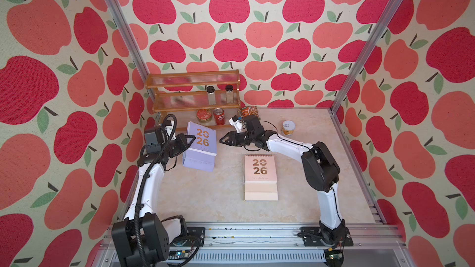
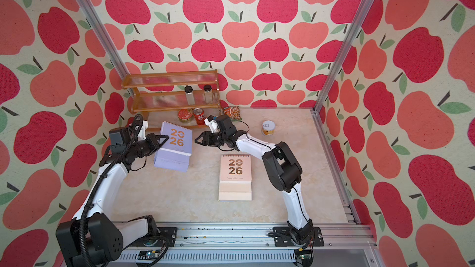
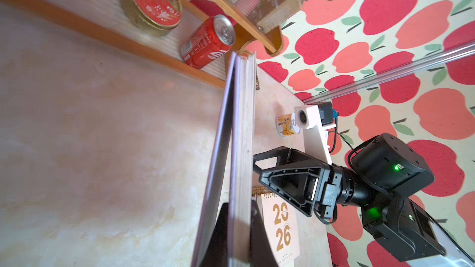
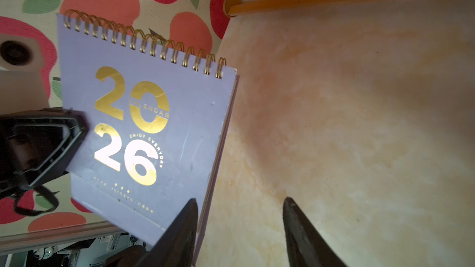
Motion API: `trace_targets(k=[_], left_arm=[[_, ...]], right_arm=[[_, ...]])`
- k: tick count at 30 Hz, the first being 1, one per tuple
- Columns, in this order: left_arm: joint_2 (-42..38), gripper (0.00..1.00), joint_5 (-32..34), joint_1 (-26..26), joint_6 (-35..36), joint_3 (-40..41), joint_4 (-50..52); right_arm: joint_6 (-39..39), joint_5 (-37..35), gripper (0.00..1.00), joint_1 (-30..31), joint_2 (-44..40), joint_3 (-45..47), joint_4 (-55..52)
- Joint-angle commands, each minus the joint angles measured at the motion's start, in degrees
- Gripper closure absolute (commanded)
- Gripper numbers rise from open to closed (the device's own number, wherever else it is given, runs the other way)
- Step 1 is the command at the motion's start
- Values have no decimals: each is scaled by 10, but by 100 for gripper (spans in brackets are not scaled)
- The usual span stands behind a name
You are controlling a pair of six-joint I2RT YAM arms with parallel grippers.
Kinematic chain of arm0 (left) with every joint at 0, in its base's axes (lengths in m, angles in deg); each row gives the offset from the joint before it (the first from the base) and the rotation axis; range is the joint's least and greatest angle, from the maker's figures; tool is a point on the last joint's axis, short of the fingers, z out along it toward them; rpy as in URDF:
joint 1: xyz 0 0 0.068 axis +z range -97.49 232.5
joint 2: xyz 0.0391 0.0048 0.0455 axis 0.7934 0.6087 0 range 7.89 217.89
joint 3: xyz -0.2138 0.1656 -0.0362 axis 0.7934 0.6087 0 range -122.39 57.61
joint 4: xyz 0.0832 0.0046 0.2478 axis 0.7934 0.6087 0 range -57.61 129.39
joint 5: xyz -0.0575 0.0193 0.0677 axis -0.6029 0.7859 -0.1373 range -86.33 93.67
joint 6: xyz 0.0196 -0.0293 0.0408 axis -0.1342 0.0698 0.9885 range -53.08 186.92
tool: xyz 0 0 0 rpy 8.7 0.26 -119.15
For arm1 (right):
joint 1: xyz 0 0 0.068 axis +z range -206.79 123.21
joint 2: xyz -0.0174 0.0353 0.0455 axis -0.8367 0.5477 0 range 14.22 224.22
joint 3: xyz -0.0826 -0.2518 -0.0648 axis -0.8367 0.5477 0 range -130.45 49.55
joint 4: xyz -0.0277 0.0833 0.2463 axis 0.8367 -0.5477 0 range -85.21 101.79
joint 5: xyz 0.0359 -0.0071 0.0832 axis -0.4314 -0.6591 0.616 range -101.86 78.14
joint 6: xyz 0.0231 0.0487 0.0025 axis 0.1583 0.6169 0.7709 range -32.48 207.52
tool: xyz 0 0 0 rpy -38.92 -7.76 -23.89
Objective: Stack the calendars
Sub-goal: Pick up the calendar at the center of the board.
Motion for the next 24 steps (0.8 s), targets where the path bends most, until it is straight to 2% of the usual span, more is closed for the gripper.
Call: trace_targets(k=[1, 5, 12, 24], left_arm=[[-7, 100, -93, 1, 6, -11, -42], [-8, 100, -165, -4, -25, -2, -119], [-7, 100, -244, -37, -29, -28, -163], [13, 100, -268, -79, -44, -39, -204]], right_arm=[[-8, 58, 44, -18, -59, 64, 87], [-12, 109, 37, -24, -114, 117, 135], [-6, 114, 29, -24, -158, 188, 194], [82, 160, 21, -10, -129, 225, 424]])
